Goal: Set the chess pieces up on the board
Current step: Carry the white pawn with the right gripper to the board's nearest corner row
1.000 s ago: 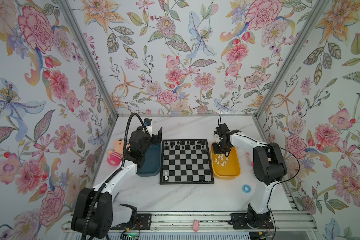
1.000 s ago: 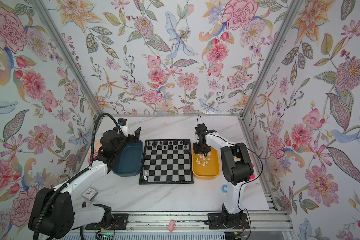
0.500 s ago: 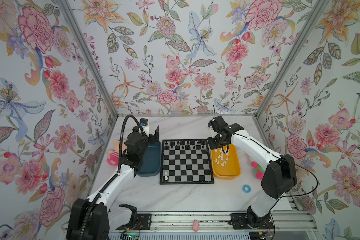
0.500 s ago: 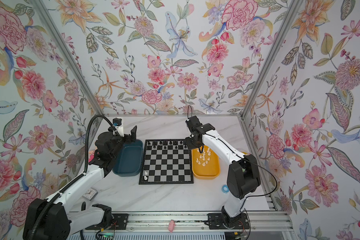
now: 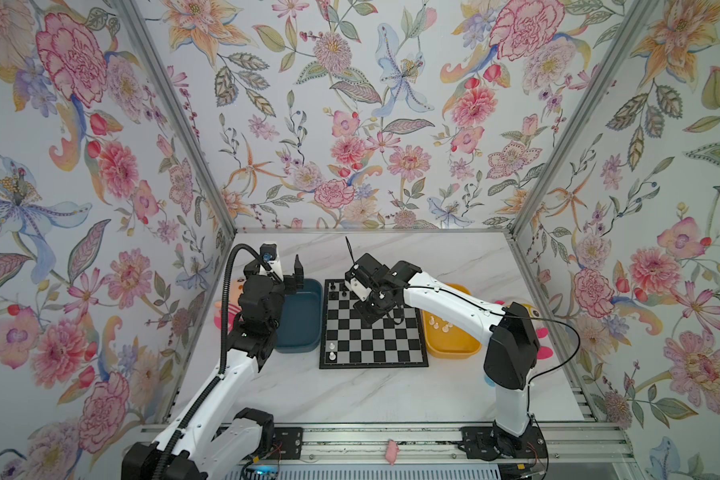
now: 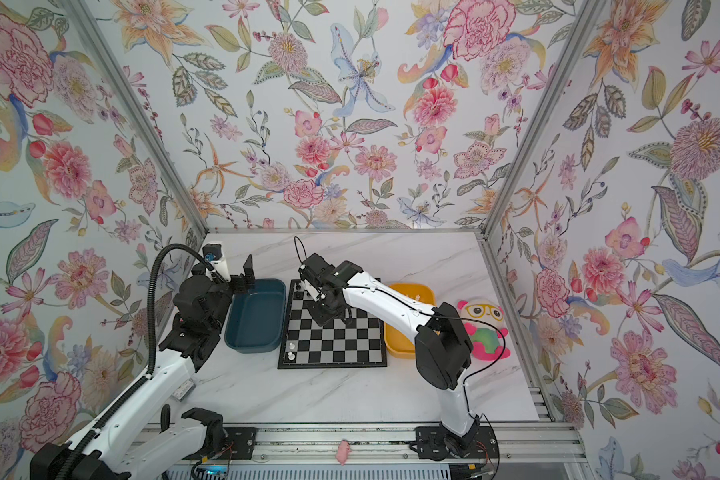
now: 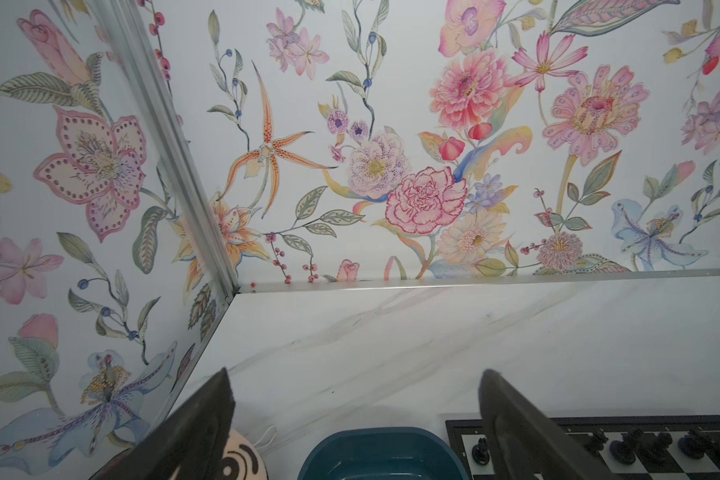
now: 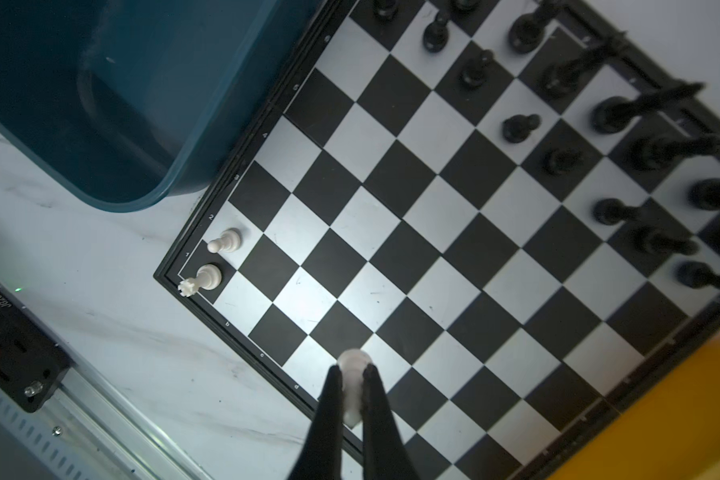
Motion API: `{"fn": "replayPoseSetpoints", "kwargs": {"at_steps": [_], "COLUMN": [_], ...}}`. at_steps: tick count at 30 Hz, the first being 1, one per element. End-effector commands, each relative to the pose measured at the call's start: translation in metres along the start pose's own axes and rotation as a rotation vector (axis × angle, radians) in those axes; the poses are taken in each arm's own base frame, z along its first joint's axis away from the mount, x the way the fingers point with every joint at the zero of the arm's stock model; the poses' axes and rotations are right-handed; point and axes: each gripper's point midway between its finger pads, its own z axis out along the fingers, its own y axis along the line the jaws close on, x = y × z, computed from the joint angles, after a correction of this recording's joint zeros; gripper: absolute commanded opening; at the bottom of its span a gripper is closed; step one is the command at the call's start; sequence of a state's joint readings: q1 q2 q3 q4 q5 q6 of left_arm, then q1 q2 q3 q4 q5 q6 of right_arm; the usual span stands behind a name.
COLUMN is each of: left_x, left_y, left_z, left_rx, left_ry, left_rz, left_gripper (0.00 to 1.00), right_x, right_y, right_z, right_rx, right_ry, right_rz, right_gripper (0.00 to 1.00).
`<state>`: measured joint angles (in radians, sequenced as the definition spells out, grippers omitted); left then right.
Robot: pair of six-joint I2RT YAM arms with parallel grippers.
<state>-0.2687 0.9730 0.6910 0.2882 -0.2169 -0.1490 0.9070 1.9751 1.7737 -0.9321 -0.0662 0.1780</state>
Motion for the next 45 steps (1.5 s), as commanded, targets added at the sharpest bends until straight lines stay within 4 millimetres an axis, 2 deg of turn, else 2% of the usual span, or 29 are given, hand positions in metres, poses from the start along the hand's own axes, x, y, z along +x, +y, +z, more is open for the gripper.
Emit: {"fn": "replayPoseSetpoints", "kwargs": {"at_steps": [1, 8, 14, 20, 29, 36, 45], "left_x": [0.015, 0.016, 0.016, 0.014, 0.013, 0.013, 0.014], "left_y": [0.017, 0.032, 0.036, 0.033, 0.031, 0.032, 0.032], "left_z": [-0.008, -0.021, -0.026, -0.028, -0.031, -0.033, -0.035], "left_rx": [-0.094, -0.163, -0.173, -0.155, -0.137, -0.136, -0.134], "left_ry": [0.051, 0.04, 0.026, 0.015, 0.004, -0.002, -0.008], "left_rz": [-0.002, -0.004, -0.01, -0.019, -0.025, -0.028, -0.03], "left_gripper": [0.94, 0.95, 0.95, 0.95, 0.95, 0.95, 0.95], "right_x": [0.005, 0.01, 0.007, 0.007, 0.015, 0.019, 0.025], "right_y": [0.021, 0.042, 0.041, 0.048, 0.055, 0.059, 0.056], "right_z": [0.009, 0.04, 0.058, 0.071, 0.084, 0.087, 0.094], "right_rx": [-0.053, -0.079, -0.052, -0.057, -0.055, -0.054, -0.036], "right_ry": [0.051, 0.11, 0.127, 0.144, 0.174, 0.183, 0.201], "right_rz": [-0.015, -0.051, -0.049, -0.06, -0.065, -0.067, -0.054], "right_gripper": [0.0, 0.0, 0.0, 0.0, 0.0, 0.0, 0.0]}}
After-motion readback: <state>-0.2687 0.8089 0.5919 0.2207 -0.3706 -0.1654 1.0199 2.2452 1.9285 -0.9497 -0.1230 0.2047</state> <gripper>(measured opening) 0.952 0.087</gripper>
